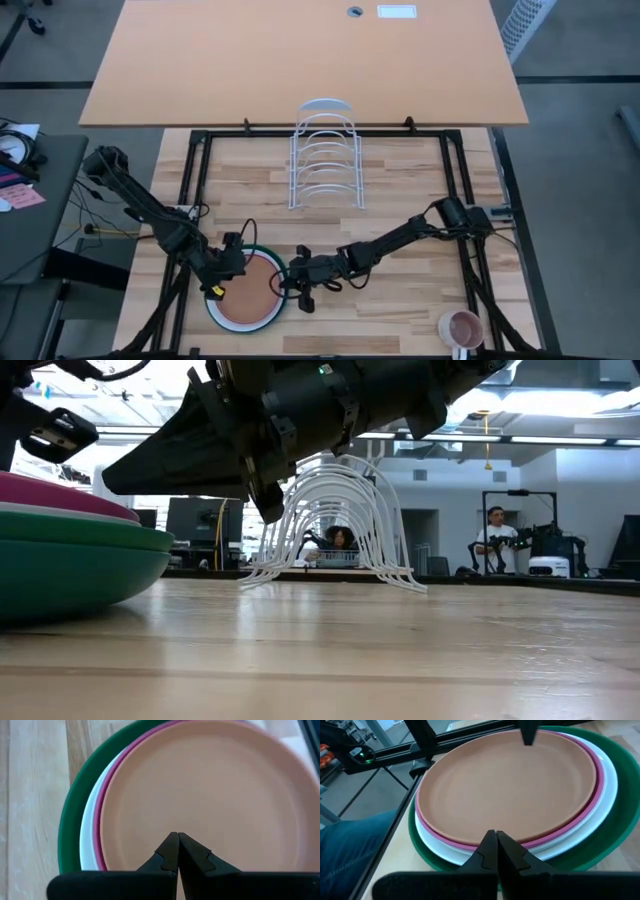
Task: Sort dishes
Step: Put the orange plate on the dish rack
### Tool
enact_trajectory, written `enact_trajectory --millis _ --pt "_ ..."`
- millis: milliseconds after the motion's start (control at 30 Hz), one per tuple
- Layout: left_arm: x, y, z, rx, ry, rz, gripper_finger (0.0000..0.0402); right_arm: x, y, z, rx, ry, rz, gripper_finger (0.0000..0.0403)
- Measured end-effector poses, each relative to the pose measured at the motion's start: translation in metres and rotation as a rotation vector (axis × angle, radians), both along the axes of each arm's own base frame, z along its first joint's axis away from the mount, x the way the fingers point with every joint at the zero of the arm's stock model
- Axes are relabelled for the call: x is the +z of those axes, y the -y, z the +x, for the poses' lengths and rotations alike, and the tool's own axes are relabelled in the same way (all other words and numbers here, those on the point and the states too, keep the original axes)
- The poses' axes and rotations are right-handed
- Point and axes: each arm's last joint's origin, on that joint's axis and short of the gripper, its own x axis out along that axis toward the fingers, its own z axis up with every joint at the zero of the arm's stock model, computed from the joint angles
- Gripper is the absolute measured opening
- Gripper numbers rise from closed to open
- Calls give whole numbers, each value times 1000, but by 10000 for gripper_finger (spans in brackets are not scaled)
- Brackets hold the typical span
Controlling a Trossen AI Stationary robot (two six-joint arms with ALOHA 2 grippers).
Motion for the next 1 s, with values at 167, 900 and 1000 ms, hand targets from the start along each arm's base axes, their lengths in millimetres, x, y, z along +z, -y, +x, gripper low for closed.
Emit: enact_trajectory --millis 167,900,1000 --pt "-1 1 0 -11 -16 -26 0 0 0 0 0 3 0 0" --pt "7 6 -4 -16 -128 -161 0 -1 0 0 1 -10 -12 0" --pt "22 9 -6 23 -103 -107 0 -1 1 0 1 -11 -15 0"
